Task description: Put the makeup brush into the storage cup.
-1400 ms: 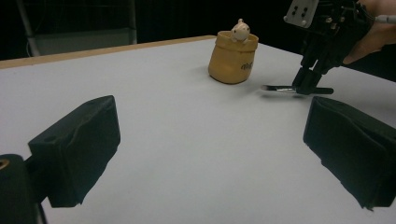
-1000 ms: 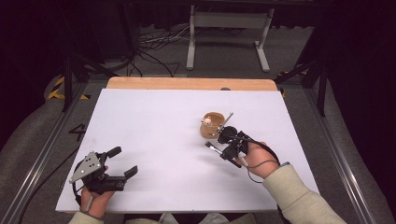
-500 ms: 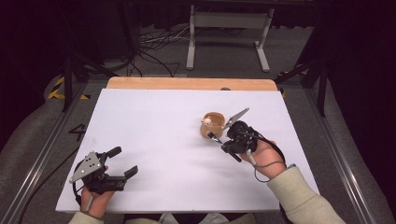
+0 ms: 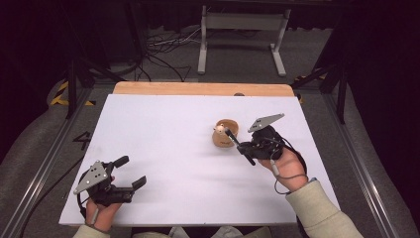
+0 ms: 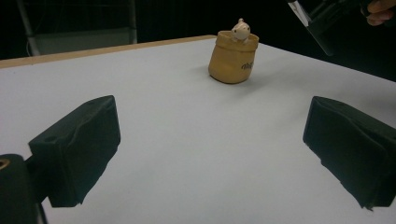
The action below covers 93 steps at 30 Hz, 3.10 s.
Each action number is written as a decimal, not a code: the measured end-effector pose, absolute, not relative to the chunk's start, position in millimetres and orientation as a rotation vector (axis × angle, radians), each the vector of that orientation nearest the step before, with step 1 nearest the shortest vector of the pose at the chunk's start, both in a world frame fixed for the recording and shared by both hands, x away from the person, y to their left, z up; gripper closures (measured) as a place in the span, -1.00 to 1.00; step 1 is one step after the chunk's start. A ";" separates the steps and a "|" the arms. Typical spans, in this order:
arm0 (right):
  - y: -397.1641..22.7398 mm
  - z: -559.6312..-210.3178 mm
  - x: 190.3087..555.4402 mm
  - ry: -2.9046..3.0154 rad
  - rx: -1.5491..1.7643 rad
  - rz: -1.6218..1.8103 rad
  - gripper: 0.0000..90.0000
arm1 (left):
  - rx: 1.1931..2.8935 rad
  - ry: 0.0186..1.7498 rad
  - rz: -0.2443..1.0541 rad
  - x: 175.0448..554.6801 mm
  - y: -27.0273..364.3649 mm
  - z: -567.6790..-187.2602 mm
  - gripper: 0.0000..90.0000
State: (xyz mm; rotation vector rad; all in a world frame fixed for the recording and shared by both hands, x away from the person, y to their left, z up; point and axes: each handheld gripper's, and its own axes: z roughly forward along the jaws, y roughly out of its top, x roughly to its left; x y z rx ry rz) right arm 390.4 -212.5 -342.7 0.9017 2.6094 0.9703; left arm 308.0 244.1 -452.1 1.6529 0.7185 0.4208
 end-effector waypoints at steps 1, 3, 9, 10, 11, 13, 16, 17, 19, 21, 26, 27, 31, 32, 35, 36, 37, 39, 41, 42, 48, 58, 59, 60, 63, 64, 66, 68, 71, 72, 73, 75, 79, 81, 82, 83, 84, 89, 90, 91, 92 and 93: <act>-214.2 -342.0 389.6 2.590 0.902 1.006 0.76 | 1.652 0.719 0.421 308.0 244.0 -452.2 -0.90; -216.8 -341.2 388.5 2.563 0.905 1.053 0.76 | 1.653 0.717 0.421 308.1 243.9 -452.2 -0.90; -221.9 -341.0 383.3 2.457 0.869 1.147 0.76 | 1.659 0.714 0.420 308.3 243.7 -452.2 -0.90; -222.6 -340.7 382.4 2.438 0.861 1.159 0.76 | 1.657 0.714 0.423 308.3 243.7 -452.1 -0.90; -223.3 -340.3 381.8 2.422 0.854 1.175 0.76 | 1.657 0.713 0.423 308.3 243.7 -452.1 -0.90; -224.5 -339.1 380.2 2.386 0.844 1.208 0.76 | 1.656 0.714 0.424 308.3 243.7 -452.1 -0.90; -226.9 -337.8 379.0 2.336 0.841 1.264 0.76 | 1.652 0.716 0.427 308.2 243.7 -452.1 -0.90; -227.6 -337.5 378.7 2.323 0.844 1.284 0.76 | 1.654 0.716 0.425 308.0 243.8 -452.1 -0.90; -228.3 -337.6 377.3 2.282 0.840 1.312 0.76 | 1.657 0.716 0.427 308.0 243.7 -452.1 -0.91; -228.9 -338.2 376.4 2.254 0.832 1.321 0.76 | 1.659 0.712 0.435 308.4 243.9 -452.1 -0.91; -230.6 -339.8 375.2 2.162 0.826 1.377 0.76 | 1.656 0.714 0.433 308.5 243.7 -452.2 -0.91; -230.7 -340.3 375.1 2.150 0.825 1.390 0.76 | 1.658 0.711 0.436 308.7 243.8 -452.0 -0.91; -229.6 -344.5 376.2 2.103 0.831 1.407 0.76 | 1.653 0.714 0.433 308.9 243.2 -452.2 -0.91; -229.0 -345.9 376.7 2.091 0.828 1.412 0.76 | 1.653 0.714 0.433 309.1 243.0 -452.2 -0.91; -227.0 -349.5 378.6 2.066 0.836 1.434 0.76 | 1.658 0.708 0.432 309.6 242.8 -451.9 -0.91; -226.7 -350.3 379.0 2.056 0.842 1.437 0.76 | 1.658 0.706 0.437 309.9 242.9 -451.8 -0.91; -226.2 -351.1 379.8 2.044 0.844 1.446 0.76 | 1.658 0.706 0.437 309.9 242.9 -451.8 -0.91; -225.6 -351.7 381.6 2.019 0.857 1.460 0.76 | 1.657 0.707 0.436 310.1 242.8 -451.8 -0.91; -225.3 -351.7 382.6 2.009 0.859 1.466 0.76 | 1.655 0.709 0.433 310.1 242.6 -452.0 -0.91; -224.7 -351.7 384.1 2.002 0.861 1.468 0.76 | 1.656 0.708 0.433 310.1 242.6 -452.0 -0.91; -220.9 -352.4 393.0 1.961 0.881 1.469 0.76 | 1.656 0.709 0.432 310.3 242.8 -452.3 -0.91; -207.0 -352.1 412.5 1.923 0.896 1.456 0.76 | 1.649 0.713 0.425 310.4 242.9 -453.0 -0.91; -205.6 -352.5 414.9 1.923 0.895 1.450 0.76 | 1.649 0.712 0.425 310.3 243.0 -452.9 -0.91; -204.4 -352.9 417.5 1.922 0.896 1.441 0.76 | 1.649 0.711 0.426 310.2 243.0 -452.8 -0.91; -202.2 -354.4 423.9 1.919 0.907 1.432 0.76 | 1.646 0.713 0.425 310.2 243.5 -452.9 -0.91; -201.8 -354.8 425.3 1.921 0.909 1.432 0.76 | 1.650 0.707 0.432 310.8 244.1 -452.9 -0.91; -199.9 -356.0 429.9 1.924 0.919 1.423 0.76 | 1.649 0.711 0.423 310.8 243.8 -453.3 -0.91; -199.3 -356.4 431.8 1.927 0.920 1.419 0.76 | 1.650 0.710 0.422 310.9 243.7 -453.5 -0.91; -197.3 -356.2 436.2 1.919 0.926 1.412 0.76 | 1.653 0.705 0.422 311.0 243.7 -453.3 -0.91; -196.8 -356.4 437.9 1.914 0.926 1.414 0.76 | 1.653 0.703 0.425 311.2 243.8 -453.3 -0.91; -196.3 -356.7 439.2 1.912 0.927 1.417 0.76 | 1.653 0.703 0.425 311.3 243.7 -453.4 -0.91; -194.9 -358.4 441.6 1.913 0.926 1.446 0.75 | 1.651 0.709 0.417 311.2 243.2 -453.8 -0.91; -189.9 -362.5 445.7 1.905 0.932 1.455 0.75 | 1.653 0.704 0.417 311.3 243.3 -453.9 -0.91; -189.2 -364.0 447.0 1.900 0.927 1.449 0.75 | 1.655 0.698 0.422 311.4 244.0 -453.6 -0.91; -189.6 -365.1 447.9 1.894 0.929 1.452 0.75 | 1.652 0.703 0.419 311.2 244.0 -453.8 -0.91; -190.0 -365.7 448.3 1.890 0.929 1.455 0.75 | 1.650 0.706 0.417 311.2 244.1 -454.0 -0.91; -190.5 -366.7 448.8 1.887 0.929 1.459 0.75 | 1.653 0.705 0.415 311.4 244.5 -454.1 -0.91; -190.9 -375.1 450.0 1.893 0.926 1.453 0.75 | 1.648 0.706 0.416 311.1 244.8 -453.8 -0.91; -190.6 -377.4 450.2 1.897 0.926 1.448 0.75 | 1.649 0.706 0.416 311.2 244.8 -453.8 -0.91; -190.5 -379.8 450.8 1.898 0.928 1.448 0.75 | 1.649 0.706 0.416 311.2 244.8 -453.8 -0.91; -190.4 -382.3 451.2 1.903 0.933 1.446 0.75 | 1.652 0.703 0.417 311.3 244.4 -453.7 -0.91; -190.2 -384.5 451.6 1.905 0.933 1.442 0.75 | 1.652 0.702 0.419 311.2 244.2 -453.7 -0.91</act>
